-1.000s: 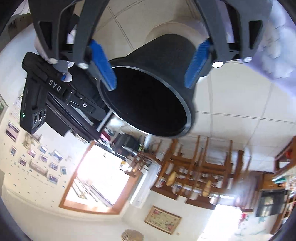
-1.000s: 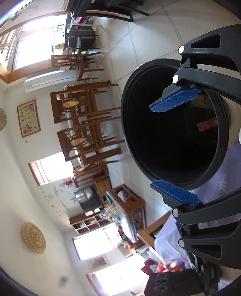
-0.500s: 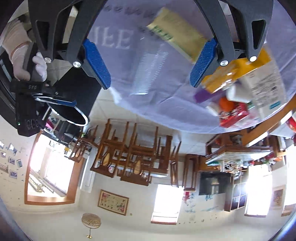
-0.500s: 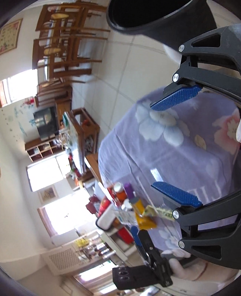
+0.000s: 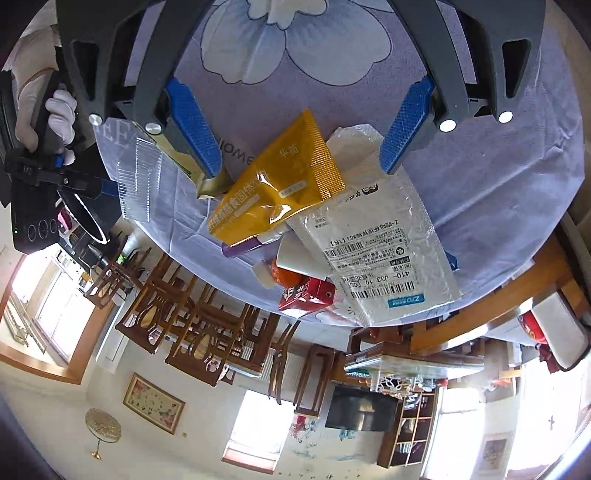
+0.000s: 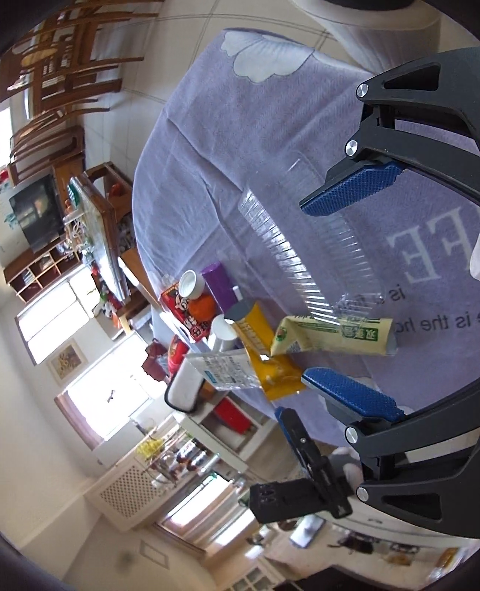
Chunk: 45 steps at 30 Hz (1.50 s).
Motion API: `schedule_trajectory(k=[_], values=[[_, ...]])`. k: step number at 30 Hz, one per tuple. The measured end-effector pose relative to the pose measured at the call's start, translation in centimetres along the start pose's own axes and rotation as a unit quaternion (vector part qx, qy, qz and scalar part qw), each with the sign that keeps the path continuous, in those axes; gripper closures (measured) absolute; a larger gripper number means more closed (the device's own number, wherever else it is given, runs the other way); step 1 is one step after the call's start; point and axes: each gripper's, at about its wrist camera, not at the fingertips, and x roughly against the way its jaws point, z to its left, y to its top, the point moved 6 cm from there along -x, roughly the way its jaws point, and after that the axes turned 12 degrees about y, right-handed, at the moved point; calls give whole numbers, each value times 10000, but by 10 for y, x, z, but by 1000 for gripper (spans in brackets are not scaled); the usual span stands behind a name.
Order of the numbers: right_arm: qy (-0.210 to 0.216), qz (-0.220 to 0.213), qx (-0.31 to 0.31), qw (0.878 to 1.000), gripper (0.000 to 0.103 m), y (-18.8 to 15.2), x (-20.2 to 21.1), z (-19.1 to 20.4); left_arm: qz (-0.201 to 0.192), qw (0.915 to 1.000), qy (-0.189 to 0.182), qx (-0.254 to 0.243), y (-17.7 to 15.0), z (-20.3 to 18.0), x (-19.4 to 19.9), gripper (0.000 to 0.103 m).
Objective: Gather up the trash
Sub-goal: 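Grasp the yellow wrapper with the left tool while the right tool grasps the clear tray, then carry the wrapper and tray to the black bin and release both inside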
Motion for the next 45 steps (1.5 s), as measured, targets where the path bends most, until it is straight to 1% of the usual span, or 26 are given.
schedule_trajectory(k=[2,3,4,5,6,9,11,14,16,17,18,19,21,22,25,27,30,33,34,36,37,39,43,45], values=[[-62,20,-132,9999,32,2,-6,-4,178,9998,-73,83,2,0,-9,16],[-71,26,-198,9998,34,2,-6,-8,209,9997,-94,124,3,3,-13,16],[-72,22,-259,9996,38,4,-8,-10,203,9996,-83,150,5,4,-15,16],[-69,24,-313,9995,40,5,-10,-11,235,9996,-67,172,6,5,-19,13],[-48,29,-352,9994,41,5,-12,-12,248,9995,-70,188,7,5,-20,12],[-7,48,-395,9992,59,4,-16,-15,320,9992,-158,163,9,2,-26,12],[2,46,-381,9993,74,4,-18,-15,311,9990,-280,134,10,-1,-27,12],[110,20,-385,9992,87,4,-19,-14,332,9989,-328,87,11,-6,-29,13],[146,2,-359,9992,88,3,-17,-13,379,9984,-427,53,11,-12,-31,14],[181,-4,-361,9992,90,3,-17,-13,399,9979,-512,28,11,-15,-31,20],[210,-9,-357,9991,90,3,-16,-12,443,9971,-626,2,10,-20,-32,36],[234,-10,-350,9991,92,3,-15,-11,520,9960,-721,-30,8,-24,-33,41],[265,-20,-335,9991,93,2,-11,-9,674,9947,-768,-137,4,-32,-38,55],[282,-20,-330,9991,94,3,-11,-8,660,9947,-763,-196,4,-35,-37,59],[305,-17,-294,9991,99,3,-8,-6,456,9960,-716,-275,7,-39,-32,68],[295,-11,-243,9993,99,4,-7,-4,328,9970,-636,-306,8,-40,-28,80],[301,-12,-184,9994,99,5,-4,-3,120,9976,-554,-396,9,-43,-20,84],[293,-3,-106,9995,99,6,0,0,109,9965,-659,-505,6,-53,-15,88],[292,2,-81,9995,99,6,1,2,145,9965,-618,-541,5,-56,-16,88],[291,16,-20,9996,99,7,3,3,258,9966,-414,-661,2,-61,-20,89],[281,27,7,9996,99,8,4,4,241,9966,-314,-726,3,-64,-21,90],[269,70,41,9996,99,6,5,4,108,9964,-335,-770,4,-69,-17,97],[215,145,76,9996,99,4,6,0,-105,9956,-468,-805,7,-80,-9,100],[218,138,105,9996,99,1,8,0,-268,9955,-434,-802,11,-84,-1,100]])
